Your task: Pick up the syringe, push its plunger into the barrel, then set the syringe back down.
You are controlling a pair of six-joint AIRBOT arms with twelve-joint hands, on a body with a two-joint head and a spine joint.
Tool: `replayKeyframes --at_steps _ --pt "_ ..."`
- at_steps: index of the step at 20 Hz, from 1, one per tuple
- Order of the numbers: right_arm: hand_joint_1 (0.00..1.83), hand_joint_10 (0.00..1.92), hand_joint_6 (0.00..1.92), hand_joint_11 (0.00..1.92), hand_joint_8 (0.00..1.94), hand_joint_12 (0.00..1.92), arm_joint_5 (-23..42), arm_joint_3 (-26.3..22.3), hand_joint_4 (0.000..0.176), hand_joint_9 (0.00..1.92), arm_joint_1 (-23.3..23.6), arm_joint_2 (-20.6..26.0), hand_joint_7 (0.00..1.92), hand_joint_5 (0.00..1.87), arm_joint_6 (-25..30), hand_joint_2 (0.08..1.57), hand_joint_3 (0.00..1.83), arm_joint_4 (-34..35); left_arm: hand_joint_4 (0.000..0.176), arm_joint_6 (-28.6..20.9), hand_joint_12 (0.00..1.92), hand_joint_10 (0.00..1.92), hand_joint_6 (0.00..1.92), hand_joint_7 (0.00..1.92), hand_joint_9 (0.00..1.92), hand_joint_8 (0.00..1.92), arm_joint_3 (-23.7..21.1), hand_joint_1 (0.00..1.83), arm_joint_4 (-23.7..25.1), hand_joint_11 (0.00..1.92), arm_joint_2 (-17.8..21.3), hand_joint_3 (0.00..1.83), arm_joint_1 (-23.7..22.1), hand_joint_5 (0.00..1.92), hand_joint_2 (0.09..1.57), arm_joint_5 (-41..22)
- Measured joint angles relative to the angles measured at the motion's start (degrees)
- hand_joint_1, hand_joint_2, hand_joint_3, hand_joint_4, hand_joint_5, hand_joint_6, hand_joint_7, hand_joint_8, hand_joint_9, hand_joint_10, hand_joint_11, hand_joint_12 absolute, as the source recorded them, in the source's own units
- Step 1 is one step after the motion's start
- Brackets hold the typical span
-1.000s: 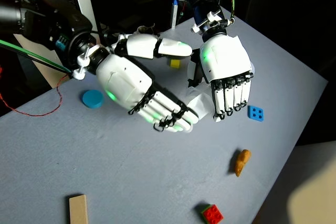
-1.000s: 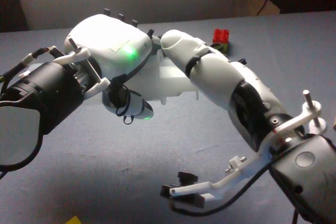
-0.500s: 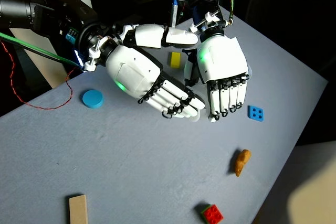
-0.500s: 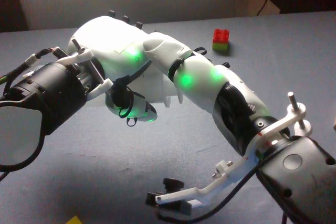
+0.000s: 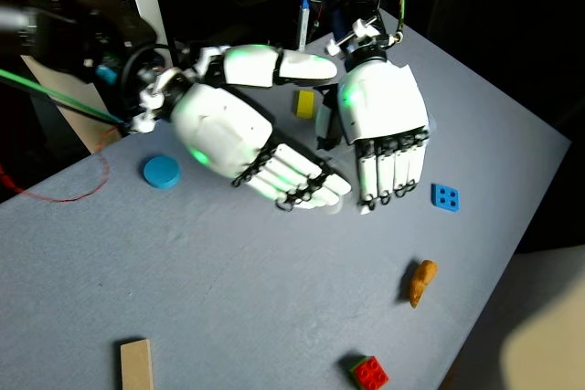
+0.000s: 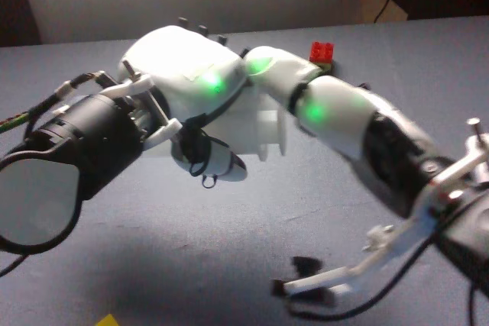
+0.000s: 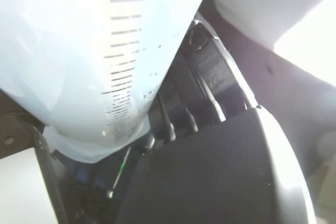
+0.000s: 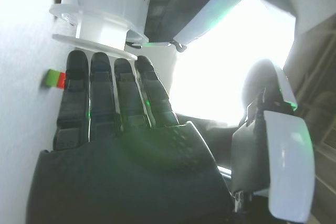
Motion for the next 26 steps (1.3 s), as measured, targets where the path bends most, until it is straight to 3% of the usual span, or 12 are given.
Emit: replayKeyframes --at_steps 5,9,13,16,19,22,26 --pt "0.05 0.00 0.00 0.00 0.00 0.25 0.4 0.0 0.000 0.07 -1.0 6.0 0.07 0.04 -0.1 1.04 0.00 -4.2 0.000 -0.2 1.31 1.31 0.88 0.87 0.90 1.15 0.9 1.37 0.2 0.87 -2.5 0.00 1.4 0.96 1.13 0.1" --pt "0.06 0.00 0.00 0.00 0.00 0.22 -2.2 0.1 0.000 0.09 -5.4 10.8 0.09 0.05 -1.9 1.04 0.00 -16.8 0.000 -0.2 1.39 1.37 0.93 0.83 0.87 1.21 2.3 1.37 0.3 0.83 -4.3 0.00 3.1 0.93 1.15 -0.1" --pt "0.04 0.01 0.01 0.00 0.00 0.26 -3.7 1.7 0.000 0.10 -6.2 13.7 0.10 0.06 -4.3 1.03 0.00 -25.1 0.000 -1.2 1.42 1.36 0.90 0.86 0.88 1.17 3.8 1.37 0.5 0.83 -5.5 0.00 4.3 0.94 1.14 -0.8" --pt "0.02 0.00 0.00 0.00 0.00 0.20 -7.9 5.4 0.000 0.06 -7.2 13.5 0.06 0.02 -7.6 1.04 0.00 -23.7 0.000 -1.5 1.32 1.25 0.85 0.93 0.94 1.08 5.0 1.38 0.4 0.89 -6.5 0.00 5.4 0.97 1.11 -1.4" --pt "0.05 0.01 0.00 0.00 0.00 0.30 -9.1 8.6 0.000 0.09 -7.7 10.8 0.08 0.04 -9.2 1.04 0.00 -27.4 0.000 -4.3 1.35 1.28 0.84 0.90 0.91 1.10 7.2 1.38 3.1 0.84 -8.4 0.00 5.8 1.00 1.12 -1.8" --pt "0.06 0.00 0.00 0.00 0.00 0.29 -9.6 9.5 0.000 0.08 -7.7 9.9 0.08 0.03 -9.2 1.04 0.00 -29.6 0.000 -5.1 1.39 1.32 0.85 0.90 0.90 1.13 8.5 1.38 4.1 0.84 -9.1 0.00 5.8 0.97 1.12 -3.0" --pt "0.04 0.00 0.00 0.00 0.00 0.32 -9.3 9.6 0.000 0.09 -7.9 9.7 0.09 0.04 -8.7 1.04 0.00 -31.2 0.000 -5.1 1.26 1.25 0.87 0.90 0.94 1.09 9.3 1.38 4.5 0.93 -9.7 0.00 5.9 0.99 1.11 -3.0"
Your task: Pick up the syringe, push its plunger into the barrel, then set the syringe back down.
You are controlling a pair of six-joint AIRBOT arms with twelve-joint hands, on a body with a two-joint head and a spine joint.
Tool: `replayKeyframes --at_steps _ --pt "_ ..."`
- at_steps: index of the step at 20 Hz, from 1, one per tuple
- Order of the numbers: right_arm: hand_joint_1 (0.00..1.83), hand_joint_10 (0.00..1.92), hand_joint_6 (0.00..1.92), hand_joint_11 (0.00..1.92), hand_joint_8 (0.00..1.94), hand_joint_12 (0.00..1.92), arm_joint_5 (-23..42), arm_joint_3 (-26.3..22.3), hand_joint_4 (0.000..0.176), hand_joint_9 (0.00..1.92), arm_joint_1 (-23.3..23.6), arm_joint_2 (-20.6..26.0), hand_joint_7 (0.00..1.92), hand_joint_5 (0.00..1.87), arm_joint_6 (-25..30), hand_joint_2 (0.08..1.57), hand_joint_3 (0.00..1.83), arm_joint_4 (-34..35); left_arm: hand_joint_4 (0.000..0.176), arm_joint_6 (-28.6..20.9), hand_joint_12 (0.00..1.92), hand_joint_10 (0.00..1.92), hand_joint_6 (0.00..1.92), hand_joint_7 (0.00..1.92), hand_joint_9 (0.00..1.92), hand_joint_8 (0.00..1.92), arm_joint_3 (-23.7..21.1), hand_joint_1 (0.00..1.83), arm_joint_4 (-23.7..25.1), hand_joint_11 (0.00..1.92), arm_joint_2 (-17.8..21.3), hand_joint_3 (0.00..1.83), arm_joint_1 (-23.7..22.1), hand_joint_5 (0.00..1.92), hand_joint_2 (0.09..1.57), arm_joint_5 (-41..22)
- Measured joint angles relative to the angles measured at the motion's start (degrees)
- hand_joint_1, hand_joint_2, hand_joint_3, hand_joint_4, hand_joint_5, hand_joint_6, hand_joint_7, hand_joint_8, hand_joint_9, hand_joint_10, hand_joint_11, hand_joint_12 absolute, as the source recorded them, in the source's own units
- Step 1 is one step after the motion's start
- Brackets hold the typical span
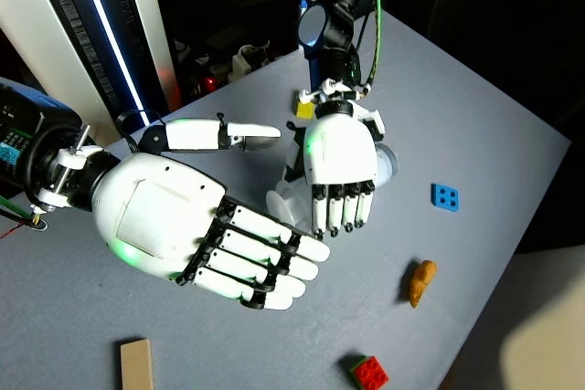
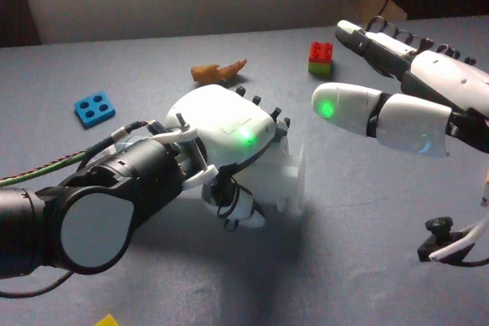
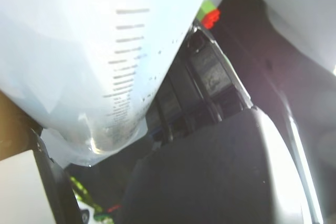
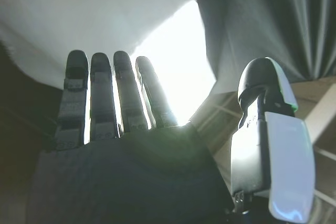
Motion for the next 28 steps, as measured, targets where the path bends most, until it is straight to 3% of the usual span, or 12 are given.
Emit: replayKeyframes --at_steps 6,9,10,14,15,16,18,21,23,24,25,28 --pt "0.05 0.00 0.00 0.00 0.00 0.24 0.8 0.0 0.000 0.07 -0.6 -0.3 0.08 0.03 0.8 1.04 0.00 -2.1 0.000 0.1 1.17 1.24 1.00 0.90 0.93 1.12 1.0 1.37 0.3 0.95 -0.1 0.00 0.6 0.91 1.13 -0.1" --pt "0.06 0.00 0.00 0.00 0.00 0.24 1.3 0.0 0.000 0.09 -0.9 -0.4 0.09 0.04 1.3 1.03 0.00 -2.2 0.000 0.1 1.31 1.33 1.09 0.88 0.86 1.16 1.7 1.36 0.4 0.86 -0.7 0.00 0.7 0.84 1.15 0.2" --pt "0.07 0.00 0.00 0.00 0.00 0.27 1.4 0.0 0.000 0.09 -1.0 -0.4 0.09 0.04 1.4 1.03 0.00 -2.4 0.000 0.0 1.35 1.12 1.17 0.89 0.84 1.17 1.7 1.22 0.4 0.82 -0.8 0.00 0.7 0.83 1.17 0.2" --pt "0.04 0.00 0.00 0.00 0.00 0.26 1.7 0.0 0.000 0.08 -1.0 -0.5 0.08 0.03 1.4 1.04 0.00 -2.5 0.020 -1.4 1.23 0.74 1.30 0.82 0.75 1.27 2.0 1.16 0.6 0.53 -0.8 0.00 1.0 0.76 1.21 0.5" --pt "0.04 0.00 0.00 0.00 0.00 0.26 1.7 0.0 0.000 0.08 -1.0 -0.5 0.08 0.03 1.4 1.04 0.00 -2.5 0.000 -1.5 1.14 0.62 1.34 0.70 0.70 0.76 2.0 1.10 0.6 0.45 -0.8 0.00 1.0 0.74 1.24 0.5" --pt "0.05 0.01 0.01 0.00 0.01 0.31 1.7 0.0 0.000 0.10 -1.0 -0.5 0.10 0.05 1.5 1.04 0.00 -2.5 0.000 -1.9 1.08 0.50 0.67 0.71 0.69 0.43 2.0 1.05 0.5 0.41 -0.8 0.00 1.0 0.63 1.19 0.3" --pt "0.05 0.00 0.00 0.00 0.00 0.29 1.7 0.0 0.000 0.10 -1.0 -0.5 0.10 0.05 1.7 1.04 0.00 -2.5 0.000 -1.8 1.04 0.27 0.15 0.75 0.70 0.10 1.9 0.99 0.6 0.32 -1.0 0.00 1.0 0.73 1.12 0.2" --pt "0.06 0.00 0.00 0.00 0.00 0.26 1.7 0.0 0.000 0.09 -1.0 -0.5 0.10 0.07 1.8 1.04 0.00 -2.5 0.000 -1.6 1.06 0.06 0.00 0.50 0.49 0.00 1.9 0.80 0.8 0.03 -1.2 0.00 0.9 0.56 1.09 0.4" --pt "0.03 0.00 0.00 0.00 0.00 0.15 1.9 0.0 0.000 0.06 -1.0 -0.5 0.07 0.03 2.0 1.05 0.00 -2.5 0.000 -1.2 0.75 0.00 0.00 0.33 0.32 0.00 1.8 0.67 0.8 0.00 -1.2 0.00 0.9 0.40 1.08 0.4" --pt "0.00 0.00 0.00 0.00 0.00 0.06 2.1 0.0 0.000 0.03 -1.0 -0.5 0.03 0.00 2.0 1.06 0.00 -2.5 0.000 -1.2 0.38 0.00 0.00 0.18 0.18 0.01 1.8 0.63 0.8 0.00 -1.2 0.00 0.9 0.23 1.02 0.3" --pt "0.00 0.00 0.00 0.00 0.00 0.05 2.3 0.0 0.000 0.03 -1.0 -0.5 0.03 0.00 2.0 1.06 0.00 -2.5 0.000 -1.2 0.22 0.00 0.01 0.13 0.14 0.01 1.5 0.61 0.8 0.00 -1.2 0.00 0.9 0.17 1.01 0.3" --pt "0.02 0.00 0.00 0.00 0.00 0.11 2.6 0.0 0.000 0.05 -1.0 -0.5 0.05 0.01 2.2 1.06 0.00 -2.5 0.000 -1.2 0.01 0.00 0.00 0.00 0.03 0.00 1.4 0.58 1.0 0.00 -1.2 0.00 0.5 0.07 0.94 -0.5"
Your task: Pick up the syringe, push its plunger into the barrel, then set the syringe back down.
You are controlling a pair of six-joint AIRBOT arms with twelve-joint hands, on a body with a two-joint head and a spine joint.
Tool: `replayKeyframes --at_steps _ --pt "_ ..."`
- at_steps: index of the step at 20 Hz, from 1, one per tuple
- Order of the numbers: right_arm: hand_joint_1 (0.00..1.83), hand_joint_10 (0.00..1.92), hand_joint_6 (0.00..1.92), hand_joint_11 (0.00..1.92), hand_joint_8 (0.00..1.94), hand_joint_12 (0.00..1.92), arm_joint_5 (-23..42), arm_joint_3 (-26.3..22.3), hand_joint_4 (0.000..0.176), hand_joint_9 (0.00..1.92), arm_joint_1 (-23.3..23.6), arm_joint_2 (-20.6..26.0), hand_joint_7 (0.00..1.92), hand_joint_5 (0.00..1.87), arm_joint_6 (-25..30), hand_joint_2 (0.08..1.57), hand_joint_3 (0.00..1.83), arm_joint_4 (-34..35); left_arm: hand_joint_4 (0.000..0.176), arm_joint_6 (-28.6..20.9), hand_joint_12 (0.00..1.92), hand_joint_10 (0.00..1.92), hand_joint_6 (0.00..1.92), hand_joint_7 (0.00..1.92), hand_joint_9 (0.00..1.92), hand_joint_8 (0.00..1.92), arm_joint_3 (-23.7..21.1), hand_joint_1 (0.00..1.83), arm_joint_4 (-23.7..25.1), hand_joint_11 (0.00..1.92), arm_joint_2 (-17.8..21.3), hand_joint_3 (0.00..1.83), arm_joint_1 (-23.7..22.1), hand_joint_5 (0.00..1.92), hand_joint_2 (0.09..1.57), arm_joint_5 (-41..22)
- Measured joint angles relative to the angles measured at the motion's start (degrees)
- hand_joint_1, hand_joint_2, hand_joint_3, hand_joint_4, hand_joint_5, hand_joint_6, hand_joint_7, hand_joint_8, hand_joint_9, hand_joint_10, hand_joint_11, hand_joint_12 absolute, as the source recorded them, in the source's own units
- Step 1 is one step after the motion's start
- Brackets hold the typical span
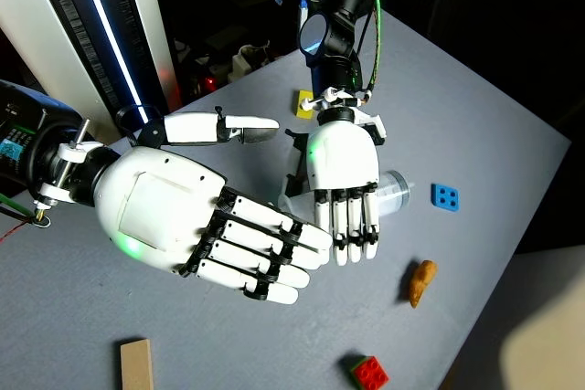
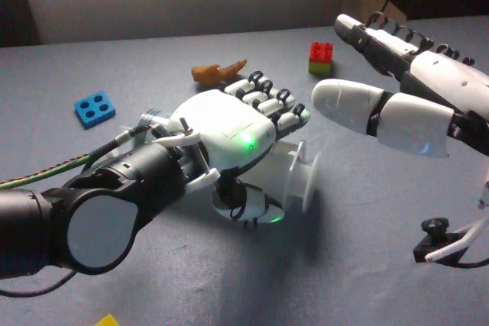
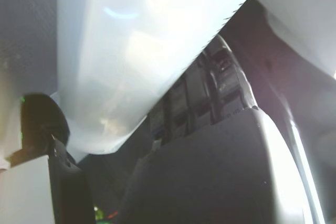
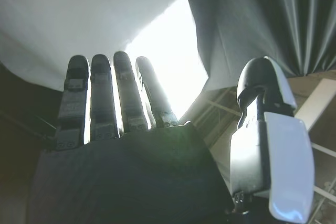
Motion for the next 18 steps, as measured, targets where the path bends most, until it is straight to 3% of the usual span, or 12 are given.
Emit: replayKeyframes --at_steps 8,14,15,18 --pt "0.00 0.00 0.00 0.00 0.00 0.05 0.0 0.0 0.000 0.03 0.0 0.0 0.03 0.00 0.1 1.06 0.00 0.1 0.000 1.0 0.00 0.00 0.01 0.00 0.00 0.00 -3.1 0.50 -2.1 0.00 1.7 0.00 -0.9 0.03 0.88 -0.7" --pt "0.00 0.00 0.00 0.00 0.00 0.14 -0.3 0.0 0.000 0.05 0.0 0.0 0.05 0.00 0.1 1.04 0.00 0.0 0.000 12.2 0.02 0.01 0.01 0.02 0.02 0.01 -9.6 0.52 -15.5 0.04 8.5 0.00 -3.4 0.06 0.91 3.4" --pt "0.00 0.00 0.00 0.00 0.00 0.14 -0.3 0.0 0.000 0.05 0.0 0.0 0.05 0.00 0.1 1.04 0.00 0.0 0.000 18.2 0.02 0.01 0.01 0.02 0.03 0.01 -13.0 0.51 -24.0 0.04 11.6 0.00 -4.3 0.06 0.91 8.3" --pt "0.01 0.00 0.00 0.00 0.00 0.20 -0.3 0.0 0.000 0.08 -0.3 0.0 0.08 0.03 0.1 1.04 0.00 -0.7 0.000 23.0 0.01 0.01 0.00 0.00 0.02 0.00 -16.1 0.50 -31.9 0.02 14.0 0.01 -4.5 0.04 0.92 13.8"
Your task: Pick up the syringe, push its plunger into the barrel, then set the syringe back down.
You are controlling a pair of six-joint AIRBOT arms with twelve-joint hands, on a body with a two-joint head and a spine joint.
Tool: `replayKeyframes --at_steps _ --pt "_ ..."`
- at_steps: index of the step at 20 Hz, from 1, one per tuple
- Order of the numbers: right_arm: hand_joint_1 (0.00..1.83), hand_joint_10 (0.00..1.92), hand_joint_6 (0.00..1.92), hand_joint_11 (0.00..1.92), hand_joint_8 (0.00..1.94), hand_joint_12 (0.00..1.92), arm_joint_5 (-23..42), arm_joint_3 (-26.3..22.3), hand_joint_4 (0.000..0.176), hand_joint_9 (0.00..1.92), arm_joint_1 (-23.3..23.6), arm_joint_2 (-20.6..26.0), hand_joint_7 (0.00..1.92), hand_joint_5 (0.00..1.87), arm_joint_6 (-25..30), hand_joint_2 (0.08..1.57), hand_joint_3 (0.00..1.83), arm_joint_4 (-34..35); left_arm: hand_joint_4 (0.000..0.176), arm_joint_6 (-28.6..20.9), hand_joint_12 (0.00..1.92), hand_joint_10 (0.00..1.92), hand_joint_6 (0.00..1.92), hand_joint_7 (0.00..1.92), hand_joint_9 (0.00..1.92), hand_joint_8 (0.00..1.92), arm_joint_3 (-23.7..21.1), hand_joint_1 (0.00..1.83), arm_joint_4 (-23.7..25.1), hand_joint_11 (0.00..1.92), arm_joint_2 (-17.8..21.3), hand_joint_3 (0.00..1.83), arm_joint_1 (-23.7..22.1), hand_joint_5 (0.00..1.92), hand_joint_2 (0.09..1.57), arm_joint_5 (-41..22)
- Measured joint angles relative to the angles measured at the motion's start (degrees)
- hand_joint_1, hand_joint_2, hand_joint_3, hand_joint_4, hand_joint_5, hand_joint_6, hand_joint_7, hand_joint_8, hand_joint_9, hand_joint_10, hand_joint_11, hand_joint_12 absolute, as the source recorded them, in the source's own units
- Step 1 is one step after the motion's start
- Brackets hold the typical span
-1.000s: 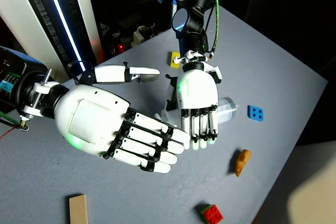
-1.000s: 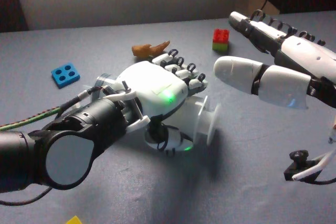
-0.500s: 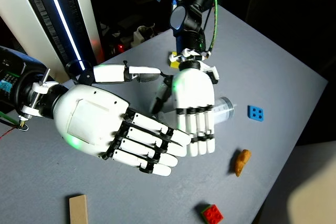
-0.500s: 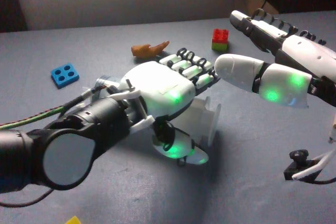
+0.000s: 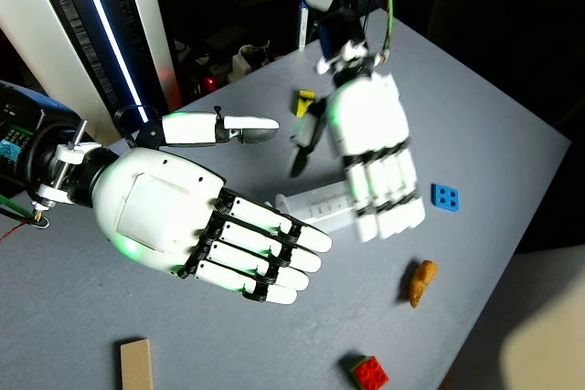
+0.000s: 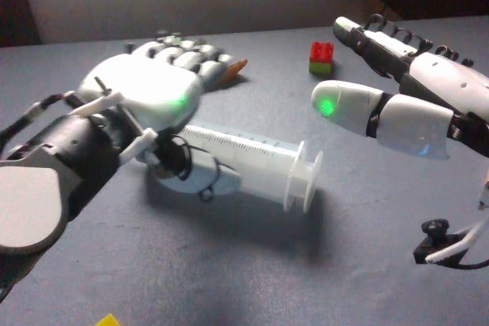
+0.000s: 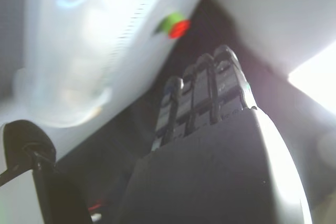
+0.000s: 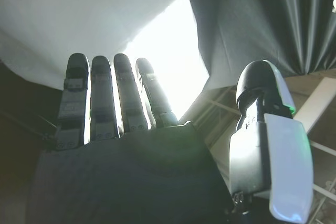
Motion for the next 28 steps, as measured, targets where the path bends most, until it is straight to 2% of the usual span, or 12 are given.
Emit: replayKeyframes --at_steps 4,6,9,10,11,12,13,14,15,17,20,28 --pt "0.09 0.01 0.01 0.00 0.00 0.40 -0.3 0.0 0.000 0.12 -0.1 0.0 0.11 0.07 0.0 1.05 0.00 -0.2 0.000 0.2 0.03 0.02 0.02 0.04 0.06 0.01 -4.3 0.47 -3.5 0.04 2.3 0.01 0.1 0.09 0.94 6.7" --pt "0.26 0.03 0.02 0.01 0.01 1.13 -0.2 0.0 0.000 0.45 -0.1 0.0 0.47 0.42 0.0 1.09 0.00 -0.1 0.000 1.0 0.94 0.01 0.00 0.32 0.37 0.01 -5.4 0.45 -5.4 0.01 2.9 0.00 -1.1 0.23 1.03 8.7" --pt "0.24 0.38 0.05 0.41 0.05 1.44 -0.3 0.0 0.000 0.77 -0.1 0.0 0.83 0.77 0.0 1.18 0.01 -0.2 0.000 2.8 1.28 0.24 0.02 0.70 0.71 0.04 -5.9 0.40 -6.7 0.21 3.3 0.01 -2.7 0.55 1.20 10.2" --pt "0.27 0.80 0.08 0.55 0.09 1.55 -0.2 0.0 0.000 0.76 -0.1 0.0 0.94 0.86 0.0 1.20 0.00 -0.2 0.000 3.3 1.42 0.54 0.01 0.82 0.70 0.05 -6.4 0.46 -7.1 0.26 3.6 0.00 -2.9 0.66 1.24 10.4" --pt "0.28 1.20 0.60 0.70 0.67 1.66 -0.3 0.0 0.000 0.77 -0.1 0.1 0.88 0.79 0.0 1.23 0.00 -0.2 0.000 4.0 1.55 0.88 0.01 0.92 0.66 0.10 -7.0 0.55 -8.4 0.32 3.7 0.00 -3.7 0.71 1.24 10.6" --pt "0.27 1.68 1.43 0.92 1.45 1.86 -0.3 0.0 0.000 0.93 -0.1 0.1 0.90 0.70 0.0 1.27 0.00 -0.3 0.000 4.3 1.73 1.36 0.29 0.79 0.62 0.78 -7.1 0.66 -8.3 0.51 3.7 0.00 -4.2 0.85 1.22 10.6" --pt "0.36 1.87 1.65 1.08 1.73 1.91 -0.3 0.0 0.000 1.06 -0.1 0.1 0.97 0.76 0.0 1.26 0.00 -0.3 0.108 4.3 1.76 1.49 1.12 0.80 0.70 1.12 -7.2 0.85 -8.0 0.62 3.7 0.00 -4.3 0.79 1.22 10.7" --pt "0.36 1.87 1.65 1.08 1.73 1.91 -0.3 0.0 0.000 1.06 -0.1 0.1 0.97 0.76 0.1 1.26 0.00 -0.3 0.108 4.3 1.76 1.49 1.12 0.80 0.70 1.12 -7.4 0.85 -7.9 0.62 3.7 0.00 -4.5 0.79 1.22 10.9" --pt "0.40 1.92 1.90 1.36 1.93 1.92 -0.3 0.0 0.000 1.27 -0.1 0.1 1.07 0.87 0.4 1.27 0.00 -0.2 0.000 4.4 1.89 1.75 1.42 0.86 0.81 1.56 -7.7 0.71 -7.9 0.75 3.7 0.00 -4.6 0.86 1.22 10.9" --pt "0.40 1.92 1.92 1.61 1.94 1.92 -0.3 -0.2 0.000 1.45 0.0 0.2 1.22 1.07 1.4 1.31 0.01 -0.3 0.000 4.4 1.92 1.91 1.89 1.03 1.07 1.91 -8.1 0.72 -8.4 1.10 3.7 0.00 -4.6 1.01 1.22 10.9" --pt "0.37 1.92 1.92 1.80 1.94 1.92 -0.4 -0.7 0.000 1.63 0.0 0.5 1.43 1.27 2.9 1.42 0.02 -2.1 0.000 4.4 1.92 1.92 1.92 1.29 1.33 1.92 -8.3 0.54 -8.2 1.39 3.7 0.02 -4.6 1.27 1.30 10.9" --pt "0.42 1.92 1.92 1.75 1.94 1.92 -1.0 -0.7 0.000 1.57 -0.5 0.9 1.39 1.22 3.0 1.45 0.00 -6.3 0.000 4.4 1.92 1.92 1.92 1.33 1.38 1.92 -8.3 0.46 -8.5 1.45 3.9 0.00 -5.1 1.27 1.36 10.9"
